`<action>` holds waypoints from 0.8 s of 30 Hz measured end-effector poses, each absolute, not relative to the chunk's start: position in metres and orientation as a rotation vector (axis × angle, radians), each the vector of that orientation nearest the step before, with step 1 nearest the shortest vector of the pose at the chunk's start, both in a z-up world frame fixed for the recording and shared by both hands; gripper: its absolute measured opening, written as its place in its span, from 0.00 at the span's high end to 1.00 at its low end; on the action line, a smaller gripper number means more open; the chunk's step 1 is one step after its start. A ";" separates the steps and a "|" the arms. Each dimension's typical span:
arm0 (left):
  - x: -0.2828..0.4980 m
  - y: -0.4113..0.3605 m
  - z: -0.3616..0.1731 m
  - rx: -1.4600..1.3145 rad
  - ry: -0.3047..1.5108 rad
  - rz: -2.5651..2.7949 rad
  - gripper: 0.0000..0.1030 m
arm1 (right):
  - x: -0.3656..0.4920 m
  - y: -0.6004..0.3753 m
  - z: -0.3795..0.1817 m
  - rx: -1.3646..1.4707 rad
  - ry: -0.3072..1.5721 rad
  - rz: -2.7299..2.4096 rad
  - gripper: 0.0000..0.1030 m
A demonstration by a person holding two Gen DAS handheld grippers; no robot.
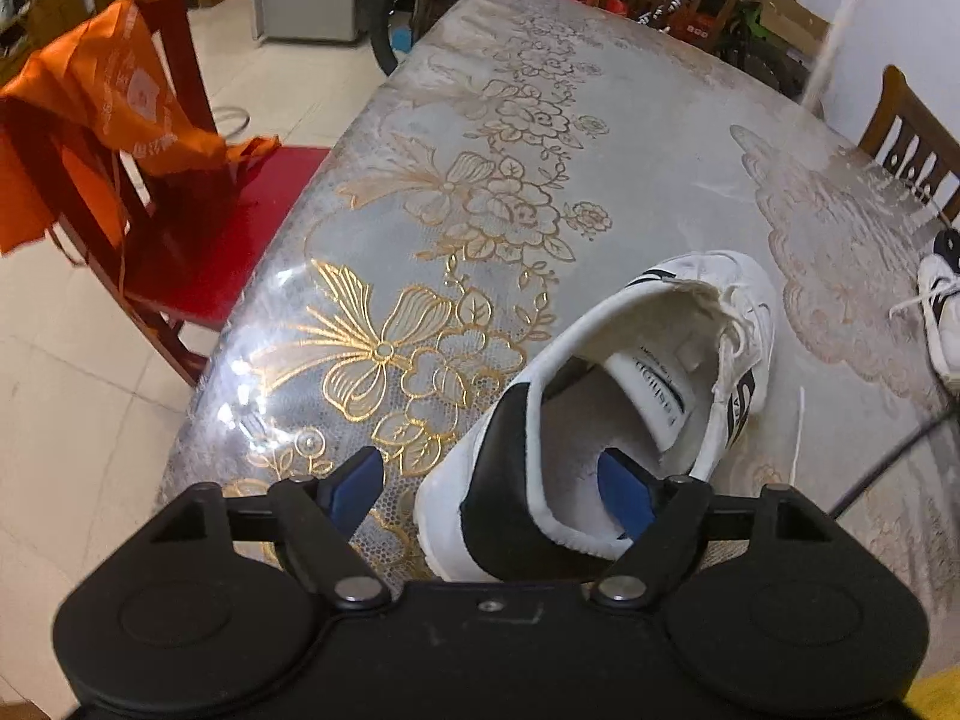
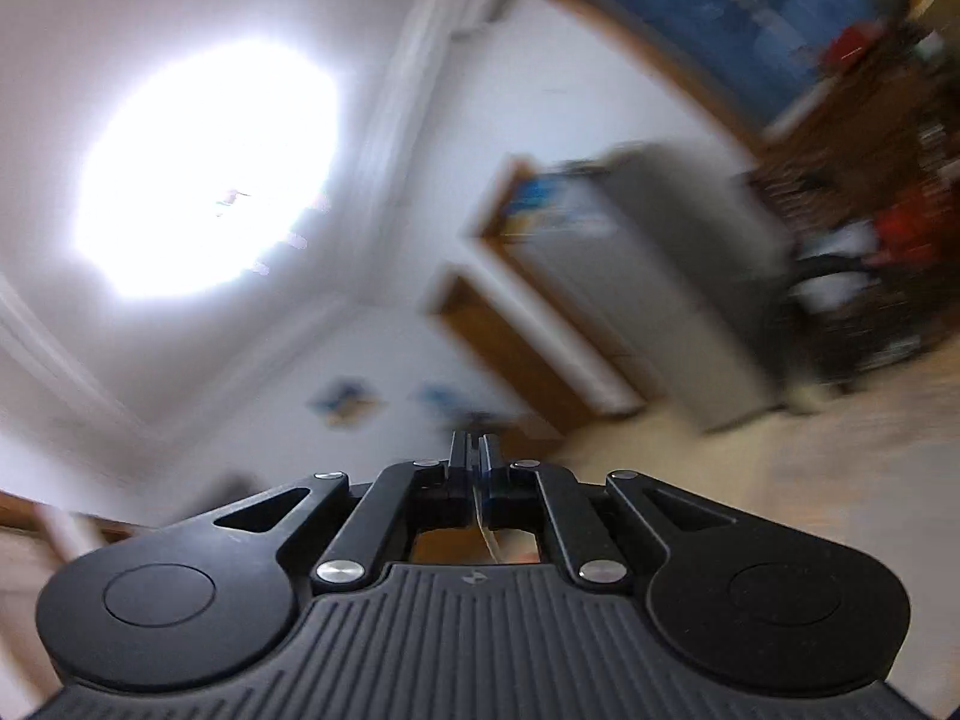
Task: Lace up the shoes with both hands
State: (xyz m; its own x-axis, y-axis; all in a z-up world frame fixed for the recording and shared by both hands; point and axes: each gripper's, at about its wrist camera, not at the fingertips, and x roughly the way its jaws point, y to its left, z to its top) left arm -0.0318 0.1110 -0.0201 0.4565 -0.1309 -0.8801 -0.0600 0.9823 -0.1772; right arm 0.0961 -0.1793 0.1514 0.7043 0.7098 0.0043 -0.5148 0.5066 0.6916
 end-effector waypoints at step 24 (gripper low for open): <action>-0.022 0.133 -0.014 -0.188 1.107 -0.132 0.24 | -0.030 -0.113 -0.020 0.237 0.914 0.642 0.99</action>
State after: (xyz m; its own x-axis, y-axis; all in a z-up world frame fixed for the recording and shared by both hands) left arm -0.0220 0.1335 -0.0135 0.4421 -0.1985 -0.8747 0.0120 0.9764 -0.2155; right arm -0.0295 -0.1128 -0.0197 0.4414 0.6082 -0.6597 -0.4140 0.7904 0.4516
